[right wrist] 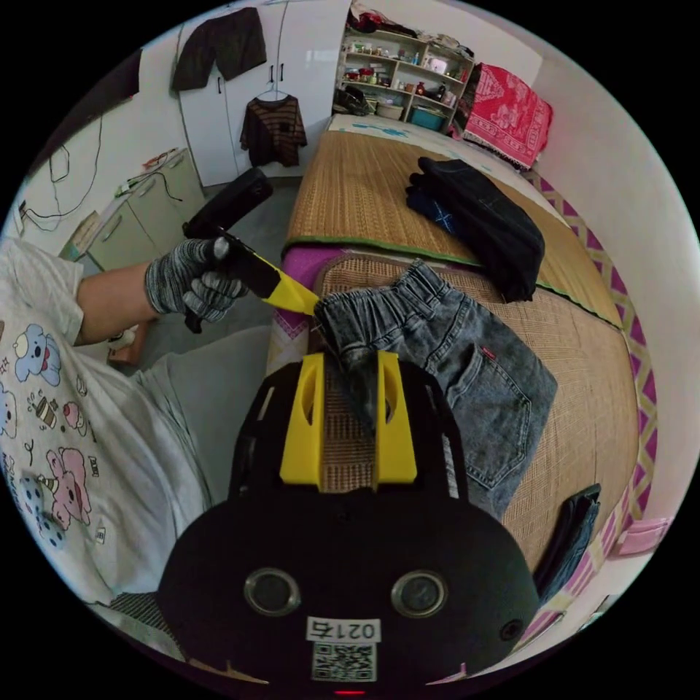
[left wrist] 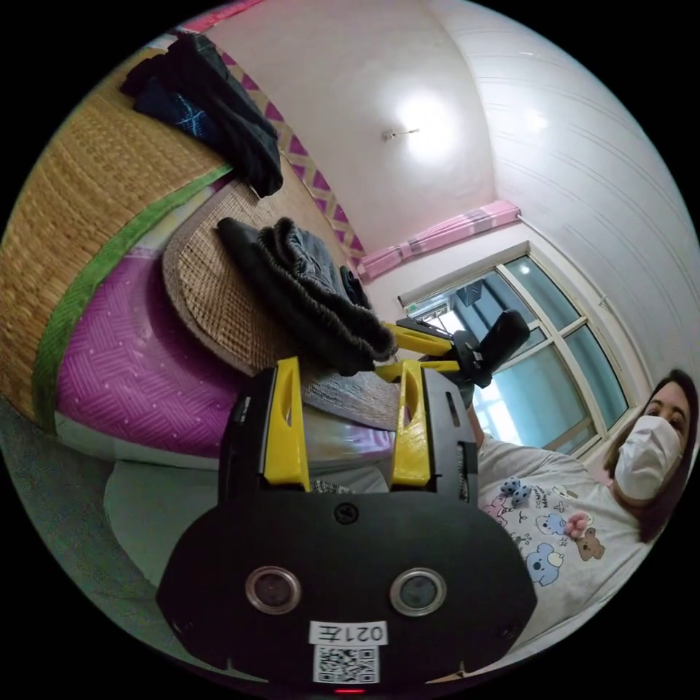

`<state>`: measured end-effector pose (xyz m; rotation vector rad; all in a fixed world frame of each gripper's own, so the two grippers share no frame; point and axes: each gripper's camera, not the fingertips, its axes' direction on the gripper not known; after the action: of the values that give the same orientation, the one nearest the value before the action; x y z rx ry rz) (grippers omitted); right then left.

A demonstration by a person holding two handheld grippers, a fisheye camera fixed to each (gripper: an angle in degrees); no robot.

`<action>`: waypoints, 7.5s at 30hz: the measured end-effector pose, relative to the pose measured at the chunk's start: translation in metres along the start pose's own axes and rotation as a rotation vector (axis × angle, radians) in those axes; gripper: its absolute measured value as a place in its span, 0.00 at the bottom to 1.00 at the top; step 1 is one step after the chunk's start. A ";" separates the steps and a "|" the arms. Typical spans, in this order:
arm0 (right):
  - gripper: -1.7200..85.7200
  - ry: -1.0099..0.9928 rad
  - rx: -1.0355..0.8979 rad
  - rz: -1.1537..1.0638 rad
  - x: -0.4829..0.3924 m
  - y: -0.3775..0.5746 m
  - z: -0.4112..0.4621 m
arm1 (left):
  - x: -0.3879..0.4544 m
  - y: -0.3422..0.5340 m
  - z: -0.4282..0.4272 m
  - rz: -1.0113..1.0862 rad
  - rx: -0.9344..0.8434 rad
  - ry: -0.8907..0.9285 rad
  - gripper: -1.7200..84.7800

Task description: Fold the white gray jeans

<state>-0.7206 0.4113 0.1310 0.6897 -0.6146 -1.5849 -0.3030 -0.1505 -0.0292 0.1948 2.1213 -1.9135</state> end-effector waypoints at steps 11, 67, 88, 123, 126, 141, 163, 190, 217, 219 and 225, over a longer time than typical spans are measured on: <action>0.08 0.273 0.012 -0.011 -0.016 0.054 -0.034 | 0.002 0.017 0.036 0.035 0.027 -0.155 0.23; 0.11 0.363 0.200 0.917 0.257 0.600 -0.331 | 0.183 -0.003 0.594 0.906 -0.567 -0.509 0.18; 0.05 0.328 0.121 1.001 0.254 0.604 -0.327 | 0.073 -0.237 0.099 0.463 0.061 -0.761 0.06; 0.15 -0.212 0.495 1.535 0.241 0.958 -0.505 | -0.178 -0.404 -0.151 0.073 0.026 -0.888 0.07; 0.15 -0.154 0.437 1.613 0.213 0.967 -0.515 | -0.184 -0.410 -0.159 0.058 0.037 -0.866 0.07; 0.08 -0.365 0.889 1.726 0.227 0.983 -0.492 | -0.178 -0.425 -0.163 0.035 0.027 -0.849 0.07; 0.13 0.363 0.467 1.202 0.194 0.832 -0.591 | -0.068 -0.368 -0.077 0.292 0.086 -0.624 0.02; 0.01 0.174 -0.050 0.495 0.324 0.667 -0.493 | 0.036 -0.299 0.254 0.949 -0.658 -0.740 0.03; 0.04 -0.067 0.154 0.636 -0.037 0.763 -0.519 | 0.091 -0.061 -0.064 0.621 -0.296 -0.421 0.01; 0.07 -0.043 0.151 0.629 -0.039 0.765 -0.541 | 0.116 -0.072 -0.099 0.666 -0.198 -0.435 0.02; 0.08 0.214 0.260 0.722 -0.002 0.765 -0.557 | 0.090 -0.146 -0.113 0.445 -0.066 -0.861 0.11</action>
<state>0.2044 0.3208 0.3089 0.7101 -0.8039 -0.7610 -0.4428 -0.0633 0.0936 -0.1448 1.4039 -1.3147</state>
